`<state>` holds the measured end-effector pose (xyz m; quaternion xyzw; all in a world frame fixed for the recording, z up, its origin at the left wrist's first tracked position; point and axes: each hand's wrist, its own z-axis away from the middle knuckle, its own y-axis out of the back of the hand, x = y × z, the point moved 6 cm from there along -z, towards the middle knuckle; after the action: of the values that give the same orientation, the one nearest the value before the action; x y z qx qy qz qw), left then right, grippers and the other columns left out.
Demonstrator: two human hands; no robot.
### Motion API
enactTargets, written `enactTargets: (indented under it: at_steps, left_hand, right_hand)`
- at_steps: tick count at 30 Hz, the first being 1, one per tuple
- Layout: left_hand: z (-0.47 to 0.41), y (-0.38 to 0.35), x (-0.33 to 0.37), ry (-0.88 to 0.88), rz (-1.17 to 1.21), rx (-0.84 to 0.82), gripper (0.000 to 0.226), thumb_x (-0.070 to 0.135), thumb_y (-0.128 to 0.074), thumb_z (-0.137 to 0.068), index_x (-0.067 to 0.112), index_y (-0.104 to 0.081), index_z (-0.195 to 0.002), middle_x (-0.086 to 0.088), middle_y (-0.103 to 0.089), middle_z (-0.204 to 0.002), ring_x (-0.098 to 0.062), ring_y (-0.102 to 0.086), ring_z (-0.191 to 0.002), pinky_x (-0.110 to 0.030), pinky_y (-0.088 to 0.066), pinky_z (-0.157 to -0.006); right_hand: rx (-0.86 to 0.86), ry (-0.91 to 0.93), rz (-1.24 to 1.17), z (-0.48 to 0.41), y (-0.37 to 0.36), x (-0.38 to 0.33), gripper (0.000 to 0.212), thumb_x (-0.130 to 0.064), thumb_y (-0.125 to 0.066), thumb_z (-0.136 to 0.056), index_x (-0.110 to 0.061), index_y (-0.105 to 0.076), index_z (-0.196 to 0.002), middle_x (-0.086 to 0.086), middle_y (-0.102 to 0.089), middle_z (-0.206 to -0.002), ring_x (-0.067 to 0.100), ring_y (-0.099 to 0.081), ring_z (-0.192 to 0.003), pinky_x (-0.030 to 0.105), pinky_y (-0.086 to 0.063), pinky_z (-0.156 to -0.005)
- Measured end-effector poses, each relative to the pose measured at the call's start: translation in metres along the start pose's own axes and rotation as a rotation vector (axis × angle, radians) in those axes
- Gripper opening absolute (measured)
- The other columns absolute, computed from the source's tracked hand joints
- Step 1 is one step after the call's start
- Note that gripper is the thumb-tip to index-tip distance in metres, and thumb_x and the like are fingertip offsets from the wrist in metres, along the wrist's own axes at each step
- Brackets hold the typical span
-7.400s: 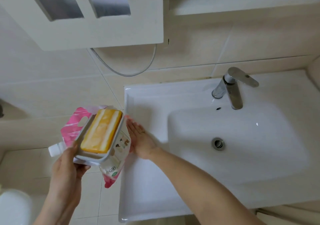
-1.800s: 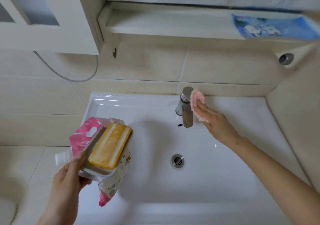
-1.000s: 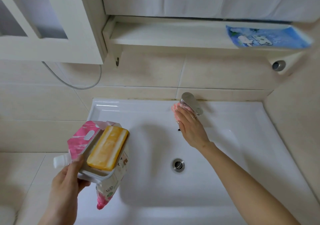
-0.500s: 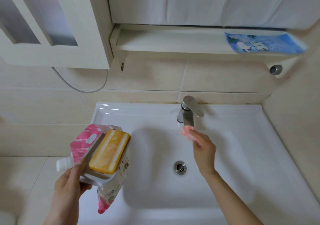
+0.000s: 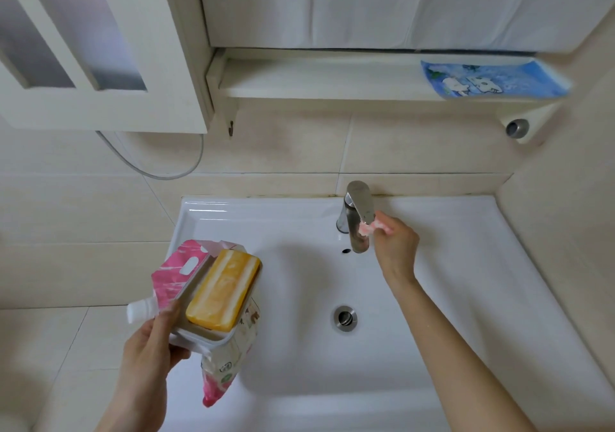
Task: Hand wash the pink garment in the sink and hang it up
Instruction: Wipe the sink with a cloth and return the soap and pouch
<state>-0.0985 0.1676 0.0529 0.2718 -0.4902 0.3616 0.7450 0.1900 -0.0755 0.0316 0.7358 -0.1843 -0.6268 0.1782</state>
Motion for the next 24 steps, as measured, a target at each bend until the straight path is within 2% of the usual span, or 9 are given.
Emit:
enactTargets:
  at_steps: [2, 6, 10, 13, 15, 17, 19, 21, 24]
  left_hand:
    - [0.000, -0.002, 0.001, -0.007, 0.005, -0.006, 0.029, 0.024, -0.047, -0.097, 0.003, -0.062, -0.084, -0.012, -0.056, -0.068, -0.023, -0.046, -0.067, -0.034, -0.040, -0.066]
    - [-0.002, -0.005, 0.003, -0.006, 0.002, -0.030, 0.027, 0.025, -0.046, -0.097, 0.007, -0.062, -0.083, -0.016, -0.060, -0.077, -0.024, -0.052, -0.071, -0.035, -0.043, -0.069]
    - [-0.004, -0.008, 0.006, -0.005, -0.019, -0.048, 0.029, 0.026, -0.045, -0.098, 0.007, -0.062, -0.083, -0.018, -0.059, -0.081, -0.024, -0.050, -0.074, -0.035, -0.042, -0.069]
    - [-0.006, -0.007, 0.005, -0.001, -0.033, -0.046, 0.031, 0.026, -0.044, -0.098, 0.008, -0.062, -0.083, -0.018, -0.060, -0.084, -0.024, -0.050, -0.075, -0.035, -0.043, -0.070]
    - [-0.008, -0.005, 0.004, 0.011, -0.032, -0.044, 0.031, 0.027, -0.043, -0.098, 0.008, -0.062, -0.083, -0.018, -0.061, -0.087, -0.026, -0.052, -0.079, -0.036, -0.044, -0.072]
    - [-0.010, -0.005, 0.003, 0.019, -0.033, -0.038, 0.030, 0.029, -0.045, -0.098, 0.009, -0.063, -0.083, -0.018, -0.062, -0.088, -0.026, -0.053, -0.081, -0.037, -0.044, -0.073]
    - [-0.012, -0.006, 0.001, 0.022, -0.045, -0.036, 0.030, 0.030, -0.046, -0.097, 0.009, -0.063, -0.083, -0.016, -0.062, -0.088, -0.025, -0.052, -0.081, -0.037, -0.044, -0.073]
    - [-0.013, -0.009, 0.000, 0.032, -0.051, -0.043, 0.029, 0.030, -0.046, -0.097, 0.011, -0.062, -0.081, -0.013, -0.062, -0.086, -0.023, -0.053, -0.080, -0.036, -0.044, -0.074]
    - [-0.014, -0.010, -0.001, 0.027, -0.059, -0.041, 0.031, 0.028, -0.045, -0.098, 0.007, -0.061, -0.082, -0.012, -0.060, -0.083, -0.023, -0.051, -0.077, -0.034, -0.044, -0.072]
  right_hand:
    - [-0.025, -0.018, 0.004, 0.003, -0.007, 0.006, 0.018, 0.005, -0.052, -0.080, -0.006, -0.066, -0.074, -0.007, -0.049, -0.057, 0.005, -0.046, -0.058, 0.009, -0.033, -0.054]
    - [-0.024, -0.030, -0.027, 0.005, -0.017, 0.019, 0.031, 0.002, -0.055, -0.084, -0.016, -0.074, -0.102, -0.002, -0.065, -0.080, 0.008, -0.056, -0.072, 0.004, -0.037, -0.060]
    - [-0.095, -0.043, -0.107, 0.008, -0.014, 0.017, 0.017, -0.008, -0.061, -0.084, -0.019, -0.073, -0.090, -0.005, -0.064, -0.076, 0.006, -0.055, -0.067, 0.006, -0.038, -0.060]
    - [-0.202, -0.275, -0.506, 0.019, 0.002, 0.037, 0.010, -0.016, -0.067, -0.083, -0.014, -0.068, -0.093, -0.002, -0.071, -0.080, 0.005, -0.065, -0.067, 0.016, -0.049, -0.064]
    - [-0.428, -0.505, -0.515, 0.038, 0.000, 0.072, 0.023, -0.024, -0.066, -0.078, -0.008, -0.066, -0.095, 0.007, -0.074, -0.082, 0.016, -0.069, -0.072, 0.026, -0.053, -0.068]
    - [-0.748, -0.666, -0.114, 0.075, -0.003, 0.113, 0.032, -0.037, -0.066, -0.071, -0.009, -0.069, -0.086, 0.011, -0.074, -0.081, 0.021, -0.064, -0.064, 0.024, -0.043, -0.054]
    - [-0.993, -0.545, 0.299, 0.113, -0.013, 0.153, 0.047, -0.052, -0.061, -0.084, -0.005, -0.066, -0.087, 0.012, -0.074, -0.081, 0.021, -0.067, -0.063, 0.023, -0.039, -0.049]
    - [-1.155, -0.277, 0.618, 0.143, -0.030, 0.189, 0.062, -0.070, -0.056, -0.078, -0.010, -0.056, -0.096, 0.010, -0.071, -0.103, 0.026, -0.067, -0.096, 0.031, -0.046, -0.072]
    - [-1.127, -0.211, 0.934, 0.155, -0.037, 0.211, 0.049, -0.063, -0.033, -0.092, -0.031, -0.045, -0.128, 0.007, -0.039, -0.137, 0.031, -0.027, -0.134, 0.057, -0.019, -0.107]
